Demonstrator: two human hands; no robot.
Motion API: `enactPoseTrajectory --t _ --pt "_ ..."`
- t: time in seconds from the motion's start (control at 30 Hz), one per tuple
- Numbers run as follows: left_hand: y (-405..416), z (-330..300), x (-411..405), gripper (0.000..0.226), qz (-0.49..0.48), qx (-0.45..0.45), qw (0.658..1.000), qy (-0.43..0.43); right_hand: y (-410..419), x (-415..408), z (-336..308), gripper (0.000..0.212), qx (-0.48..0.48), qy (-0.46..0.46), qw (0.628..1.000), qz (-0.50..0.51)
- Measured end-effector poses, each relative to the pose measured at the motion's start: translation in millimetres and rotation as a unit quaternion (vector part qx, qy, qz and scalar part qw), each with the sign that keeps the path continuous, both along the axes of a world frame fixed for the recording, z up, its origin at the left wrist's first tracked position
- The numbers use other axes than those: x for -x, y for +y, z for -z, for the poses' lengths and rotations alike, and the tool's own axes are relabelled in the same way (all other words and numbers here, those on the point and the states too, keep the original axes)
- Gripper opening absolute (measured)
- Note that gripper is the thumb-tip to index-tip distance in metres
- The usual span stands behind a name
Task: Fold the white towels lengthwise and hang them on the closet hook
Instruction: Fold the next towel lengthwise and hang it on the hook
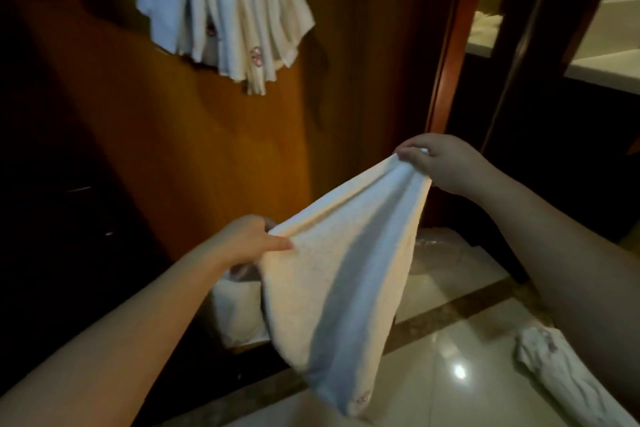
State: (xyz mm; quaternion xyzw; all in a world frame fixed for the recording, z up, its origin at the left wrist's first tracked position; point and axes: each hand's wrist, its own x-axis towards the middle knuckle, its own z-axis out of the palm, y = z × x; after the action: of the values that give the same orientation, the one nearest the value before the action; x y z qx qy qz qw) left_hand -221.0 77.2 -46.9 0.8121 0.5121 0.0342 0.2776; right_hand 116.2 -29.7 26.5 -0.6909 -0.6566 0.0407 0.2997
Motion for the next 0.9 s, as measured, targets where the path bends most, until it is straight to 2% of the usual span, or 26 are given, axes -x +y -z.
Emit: enactPoseTrajectory --t 0.07,0.13,0.23,0.37,0.53,0.6,0.67,0.73,0.83,0.9 --pt "6.6 -9.0 40.8 0.037 -0.003 -0.025 0.999 0.042 6.9 9.9 1.0 0.03 -0.005 -0.002 1.0 0.008" --pt "10.8 -22.0 74.9 0.029 -0.002 -0.011 0.999 0.042 12.2 16.9 -1.1 0.029 -0.015 0.018 1.0 0.02" --pt "7.8 -44.9 111.7 0.01 -0.005 0.043 0.999 -0.005 16.8 24.8 -9.0 0.025 -0.037 0.034 0.999 0.019" --pt "2.1 -70.6 141.8 0.009 -0.048 0.045 0.996 -0.057 21.5 34.9 -23.8 0.014 -0.055 0.048 0.997 -0.004" --pt "-7.5 -91.7 169.8 0.01 -0.116 0.036 0.981 -0.152 24.5 34.8 -39.9 0.014 -0.083 0.114 0.99 0.001" --pt "-10.3 -93.8 170.5 0.013 -0.164 0.035 0.951 -0.26 25.0 32.6 -44.3 0.013 -0.089 0.133 0.987 0.016" --pt "-14.7 -91.8 160.5 0.007 -0.203 0.064 0.886 -0.412 24.5 31.8 -47.1 0.016 -0.09 0.155 0.983 0.032" --pt "-17.4 -86.3 143.5 0.017 -0.216 0.097 0.818 -0.524 23.9 30.8 -48.2 0.022 -0.087 0.172 0.981 0.038" --pt "-22.7 -80.9 112.6 0.023 -0.229 0.1 0.762 -0.598 20.7 32.0 -45.9 0.025 -0.056 0.249 0.967 0.009" --pt "-26.8 -80.9 94.3 0.025 -0.258 0.092 0.734 -0.622 16.7 33.6 -45.4 0.026 -0.002 0.31 0.951 -0.006"
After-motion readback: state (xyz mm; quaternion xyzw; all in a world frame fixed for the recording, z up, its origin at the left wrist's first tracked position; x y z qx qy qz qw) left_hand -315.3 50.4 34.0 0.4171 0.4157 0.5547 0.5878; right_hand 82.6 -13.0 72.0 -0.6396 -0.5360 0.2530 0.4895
